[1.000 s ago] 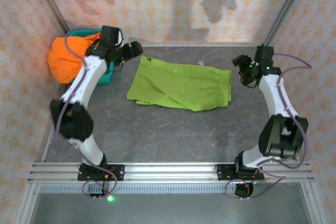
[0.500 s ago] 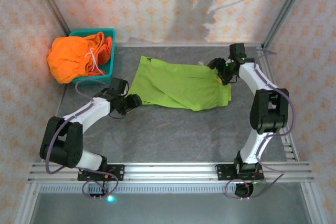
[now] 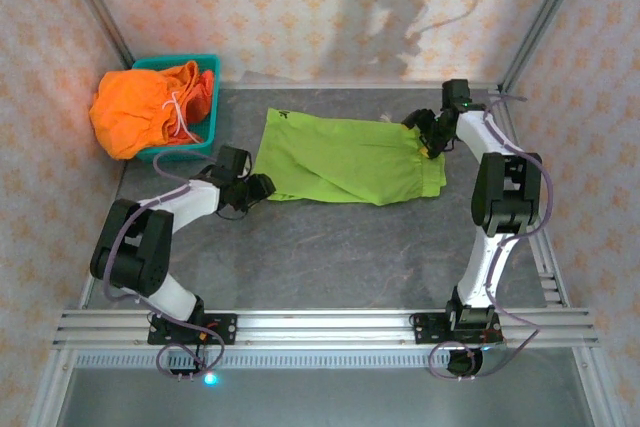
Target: Fold and stack the shorts
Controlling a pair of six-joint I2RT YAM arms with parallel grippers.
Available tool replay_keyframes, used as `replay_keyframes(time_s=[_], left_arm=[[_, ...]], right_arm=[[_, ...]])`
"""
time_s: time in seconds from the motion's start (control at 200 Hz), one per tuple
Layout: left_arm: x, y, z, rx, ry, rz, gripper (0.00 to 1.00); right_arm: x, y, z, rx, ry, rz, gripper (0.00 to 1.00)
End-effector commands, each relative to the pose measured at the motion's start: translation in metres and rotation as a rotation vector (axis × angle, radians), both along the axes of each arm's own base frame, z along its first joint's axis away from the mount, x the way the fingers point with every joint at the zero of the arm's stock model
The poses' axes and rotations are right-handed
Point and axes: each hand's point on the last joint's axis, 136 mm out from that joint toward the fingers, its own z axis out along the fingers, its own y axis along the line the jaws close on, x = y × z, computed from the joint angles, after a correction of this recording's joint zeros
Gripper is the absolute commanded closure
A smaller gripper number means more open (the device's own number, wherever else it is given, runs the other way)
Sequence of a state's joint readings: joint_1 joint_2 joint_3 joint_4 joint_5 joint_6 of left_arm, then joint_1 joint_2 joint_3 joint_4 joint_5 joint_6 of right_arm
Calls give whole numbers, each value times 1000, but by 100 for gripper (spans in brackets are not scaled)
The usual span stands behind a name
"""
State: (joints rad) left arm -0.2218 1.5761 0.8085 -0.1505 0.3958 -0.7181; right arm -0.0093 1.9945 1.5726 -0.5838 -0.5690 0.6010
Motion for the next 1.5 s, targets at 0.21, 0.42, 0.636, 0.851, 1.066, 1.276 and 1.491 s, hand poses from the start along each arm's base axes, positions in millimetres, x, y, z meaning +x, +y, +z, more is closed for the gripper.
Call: replay_keyframes(time_s=[0.21, 0.42, 0.636, 0.851, 1.066, 1.276, 1.491], left_arm=[[1, -16, -15, -29, 20, -3, 64], [3, -8, -17, 22, 24, 10, 84], [4, -5, -9, 33, 1, 21, 100], [-5, 16, 2, 125, -6, 33, 100], [-8, 41, 15, 135, -15, 62, 100], [-14, 30, 27, 41, -55, 46, 78], [-37, 16, 12, 18, -27, 21, 73]], right_arm=[[-6, -4, -9, -20, 36, -9, 22], [-9, -7, -13, -19, 44, -13, 22], [-10, -12, -17, -16, 50, -24, 22], [-13, -23, -22, -26, 62, -37, 22], [-16, -30, -34, -41, 87, -41, 22], [-15, -26, -42, -13, 103, -49, 23], [-16, -25, -42, -1, 104, -52, 23]])
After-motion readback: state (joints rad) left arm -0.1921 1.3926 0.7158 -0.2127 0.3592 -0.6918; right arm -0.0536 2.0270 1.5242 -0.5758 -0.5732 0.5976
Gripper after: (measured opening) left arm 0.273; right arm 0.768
